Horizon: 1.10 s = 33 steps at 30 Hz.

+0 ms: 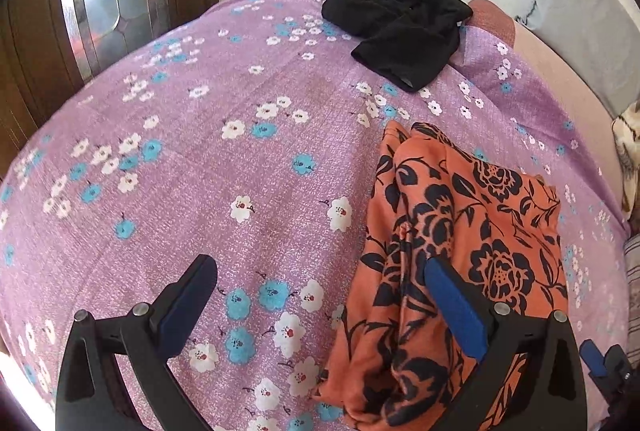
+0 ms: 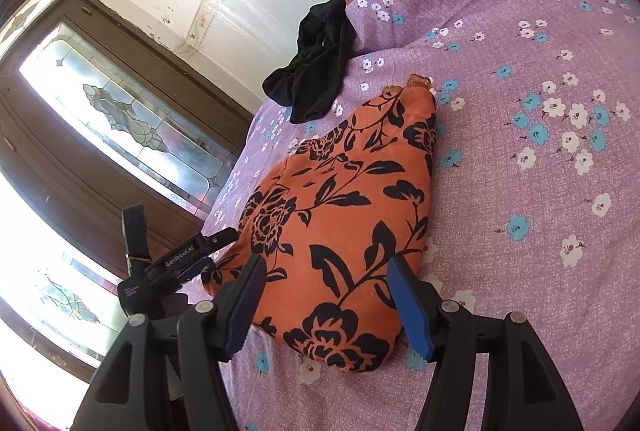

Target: Fold small clothes

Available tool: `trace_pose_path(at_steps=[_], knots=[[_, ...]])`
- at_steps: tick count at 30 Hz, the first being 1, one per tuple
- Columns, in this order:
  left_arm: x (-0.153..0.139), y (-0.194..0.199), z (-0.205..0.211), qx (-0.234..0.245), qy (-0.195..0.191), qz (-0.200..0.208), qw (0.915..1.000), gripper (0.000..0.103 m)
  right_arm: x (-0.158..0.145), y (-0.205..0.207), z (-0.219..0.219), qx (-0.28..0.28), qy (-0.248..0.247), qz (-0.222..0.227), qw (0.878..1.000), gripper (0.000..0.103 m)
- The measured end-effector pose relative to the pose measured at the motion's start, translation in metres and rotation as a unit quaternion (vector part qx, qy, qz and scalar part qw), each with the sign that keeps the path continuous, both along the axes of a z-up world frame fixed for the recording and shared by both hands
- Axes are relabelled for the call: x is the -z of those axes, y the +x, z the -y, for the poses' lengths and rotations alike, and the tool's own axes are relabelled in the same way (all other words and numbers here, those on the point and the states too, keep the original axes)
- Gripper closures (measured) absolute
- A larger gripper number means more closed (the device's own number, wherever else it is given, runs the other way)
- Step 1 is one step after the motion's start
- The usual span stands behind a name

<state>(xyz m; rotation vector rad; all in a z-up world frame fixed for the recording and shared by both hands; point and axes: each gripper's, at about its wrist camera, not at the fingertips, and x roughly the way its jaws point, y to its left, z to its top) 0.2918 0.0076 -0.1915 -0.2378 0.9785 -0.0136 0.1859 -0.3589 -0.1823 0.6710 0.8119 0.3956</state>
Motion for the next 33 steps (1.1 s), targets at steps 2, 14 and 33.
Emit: trace_pose_path(at_steps=[2, 14, 33], knots=[[0.002, 0.003, 0.0, 0.013, -0.01, -0.006, 0.9998, 0.0, 0.008, 0.007, 0.007, 0.007, 0.019, -0.015, 1.0, 0.037], [0.019, 0.026, 0.001, 0.072, -0.097, -0.058, 0.991, 0.0, 0.043, 0.035, 0.023, 0.012, 0.079, -0.093, 0.993, 0.029], [0.02, 0.012, 0.056, 0.186, -0.117, -0.06, 0.9737, 0.027, 0.056, 0.07, -0.018, -0.016, 0.044, -0.056, 0.997, 0.037]])
